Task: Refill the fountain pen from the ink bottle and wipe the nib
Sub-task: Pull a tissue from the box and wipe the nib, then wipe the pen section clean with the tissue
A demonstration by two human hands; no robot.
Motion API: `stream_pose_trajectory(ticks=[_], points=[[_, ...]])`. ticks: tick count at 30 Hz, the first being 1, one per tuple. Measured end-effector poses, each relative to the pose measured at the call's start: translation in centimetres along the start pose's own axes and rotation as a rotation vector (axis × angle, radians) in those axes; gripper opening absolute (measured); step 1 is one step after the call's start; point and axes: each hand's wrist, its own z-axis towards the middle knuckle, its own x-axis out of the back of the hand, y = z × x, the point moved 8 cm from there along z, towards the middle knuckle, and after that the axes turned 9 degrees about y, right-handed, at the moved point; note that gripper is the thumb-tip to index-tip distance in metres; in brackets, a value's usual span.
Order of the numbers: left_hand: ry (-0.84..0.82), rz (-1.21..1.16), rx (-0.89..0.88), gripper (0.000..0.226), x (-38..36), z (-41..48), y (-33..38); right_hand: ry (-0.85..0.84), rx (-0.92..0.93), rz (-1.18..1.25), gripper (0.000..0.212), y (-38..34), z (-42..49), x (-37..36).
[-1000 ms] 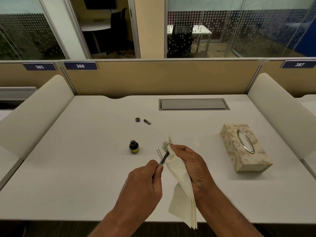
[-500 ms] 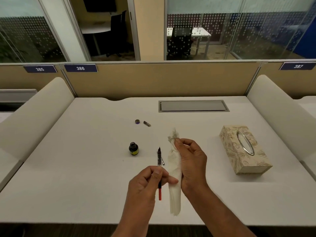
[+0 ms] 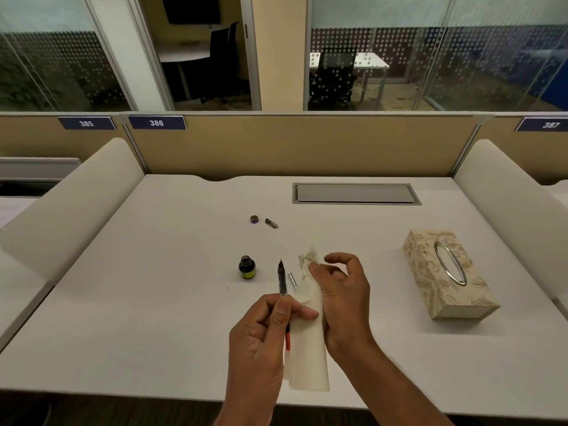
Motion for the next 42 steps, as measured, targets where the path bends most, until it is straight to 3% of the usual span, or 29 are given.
stream_pose_trajectory(ticks=[10,18,25,29,38,42], points=[[0.040,-0.004,-0.100,0.030,0.6,0.1,1.6,-0.431,0.041,-0.185,0.021,-1.9,-2.0,0.1],[0.009,-0.043,-0.084,0.031,0.7,0.3,1.4,-0.693,0.188,-0.536,0.047,-2.4,-2.2,1.3],[-0.001,-0.015,-0.074,0.030,0.3,0.4,1.3,-0.611,0.318,-0.541,0.016,-2.8,-1.8,1.4],[-0.027,-0.022,-0.056,0.032,0.3,0.5,1.5,-0.577,0.332,-0.529,0.012,-2.5,-2.0,1.3],[0.133,-0.062,-0.002,0.024,2.6,1.2,0.7,-0.396,0.175,-0.462,0.012,-0.4,-1.4,1.6],[0.114,-0.114,0.103,0.022,2.0,1.2,-0.6,-0.463,0.053,-0.392,0.016,0.5,-2.5,-0.2]])
